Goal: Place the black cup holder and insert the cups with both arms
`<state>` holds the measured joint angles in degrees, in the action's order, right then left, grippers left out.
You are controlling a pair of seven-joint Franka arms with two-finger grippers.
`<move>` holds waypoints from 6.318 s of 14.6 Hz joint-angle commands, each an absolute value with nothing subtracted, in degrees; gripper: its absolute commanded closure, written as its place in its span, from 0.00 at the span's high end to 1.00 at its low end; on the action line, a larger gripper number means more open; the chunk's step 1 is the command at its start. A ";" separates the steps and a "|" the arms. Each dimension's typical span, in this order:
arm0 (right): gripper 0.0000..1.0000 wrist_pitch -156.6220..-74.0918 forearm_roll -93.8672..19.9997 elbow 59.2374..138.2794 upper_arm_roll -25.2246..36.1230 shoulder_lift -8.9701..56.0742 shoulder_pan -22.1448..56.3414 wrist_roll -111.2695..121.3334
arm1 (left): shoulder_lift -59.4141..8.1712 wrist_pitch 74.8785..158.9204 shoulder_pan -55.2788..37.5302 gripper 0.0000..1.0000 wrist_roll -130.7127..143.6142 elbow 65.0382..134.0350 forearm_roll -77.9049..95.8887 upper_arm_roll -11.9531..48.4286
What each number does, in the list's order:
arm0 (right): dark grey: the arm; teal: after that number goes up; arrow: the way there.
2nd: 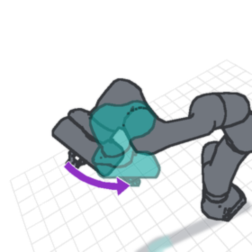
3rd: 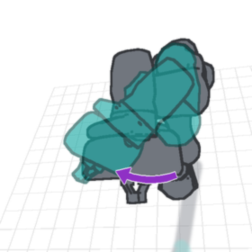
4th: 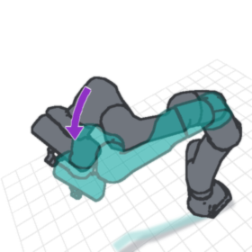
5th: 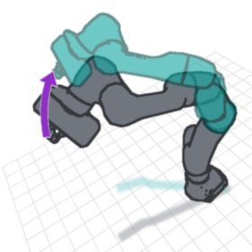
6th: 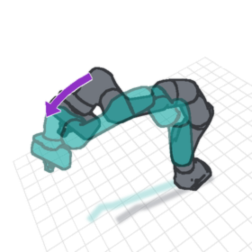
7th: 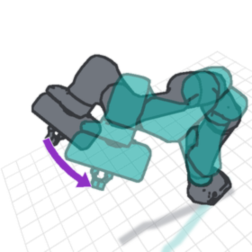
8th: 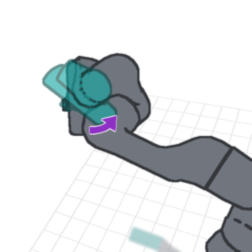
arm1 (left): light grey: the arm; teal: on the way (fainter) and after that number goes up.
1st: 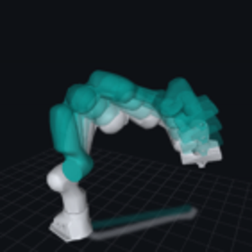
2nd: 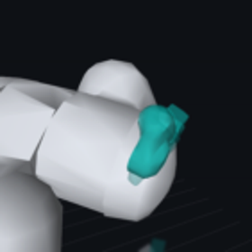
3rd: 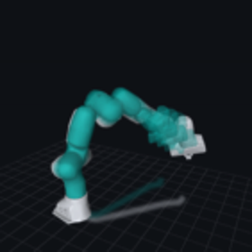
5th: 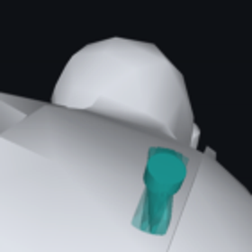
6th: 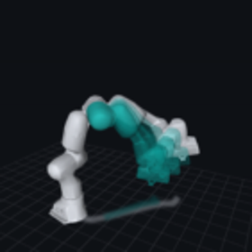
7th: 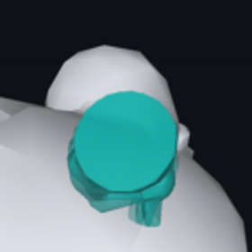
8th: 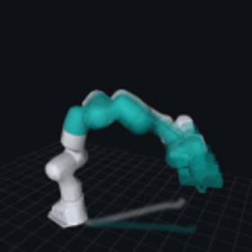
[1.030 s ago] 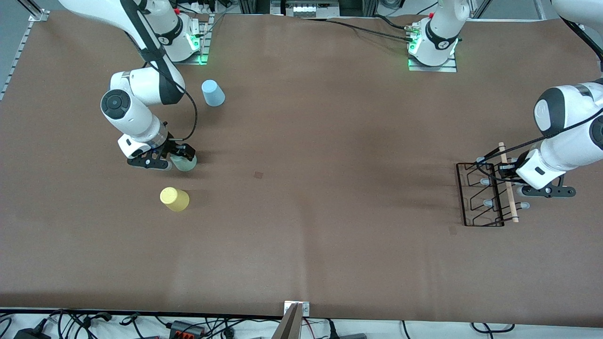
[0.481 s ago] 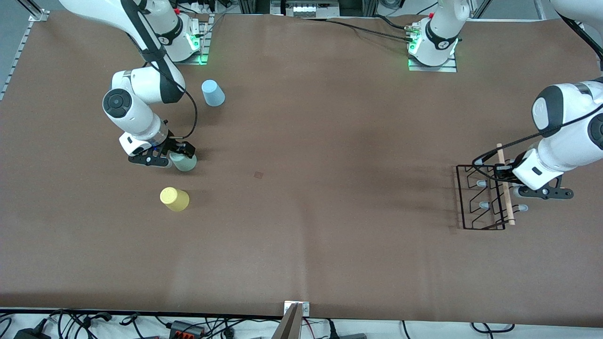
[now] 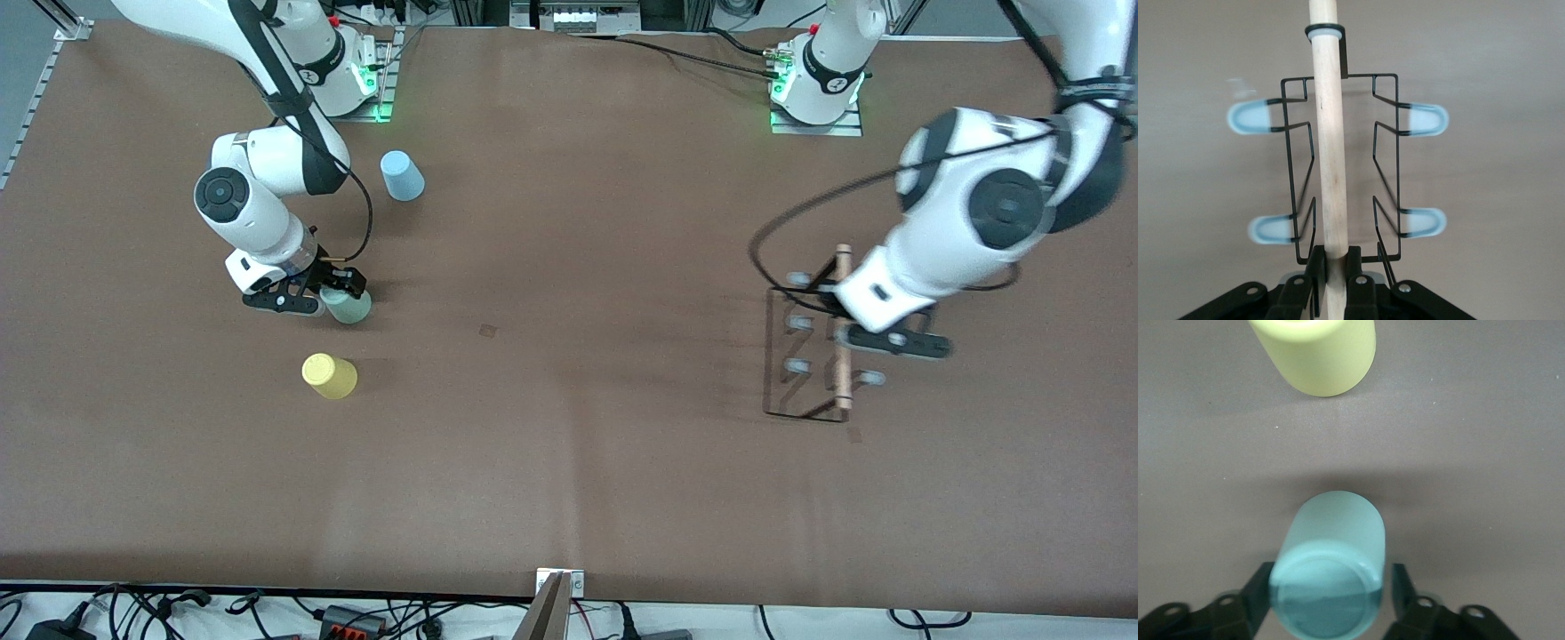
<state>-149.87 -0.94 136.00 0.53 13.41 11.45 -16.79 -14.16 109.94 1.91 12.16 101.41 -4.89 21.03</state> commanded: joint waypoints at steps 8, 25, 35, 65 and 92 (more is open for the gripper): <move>0.24 -146.53 -0.35 135.45 0.26 9.41 11.07 -15.38 | -34.88 110.04 -17.57 0.01 43.92 81.93 -5.89 26.89; 0.24 -112.60 -1.49 117.35 -9.73 -1.50 14.58 -35.54 | -28.23 97.51 -12.15 1.00 33.71 80.86 -15.38 26.37; 0.23 -124.79 -1.33 105.56 -19.16 12.37 27.68 -69.60 | -19.60 90.09 12.64 1.00 2.82 87.71 -15.03 27.07; 1.00 -128.56 7.96 109.86 -12.04 16.77 0.36 -10.72 | 2.02 91.76 -2.55 1.00 -8.35 93.43 -2.64 -6.15; 0.31 -145.81 12.92 109.51 -8.44 30.24 0.70 -10.64 | 2.02 90.09 -2.20 1.00 -8.35 93.34 -2.46 -6.15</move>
<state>-145.71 12.82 109.98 -8.74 30.19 0.42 -11.25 1.83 90.84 -2.11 -7.39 93.52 -1.93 -5.94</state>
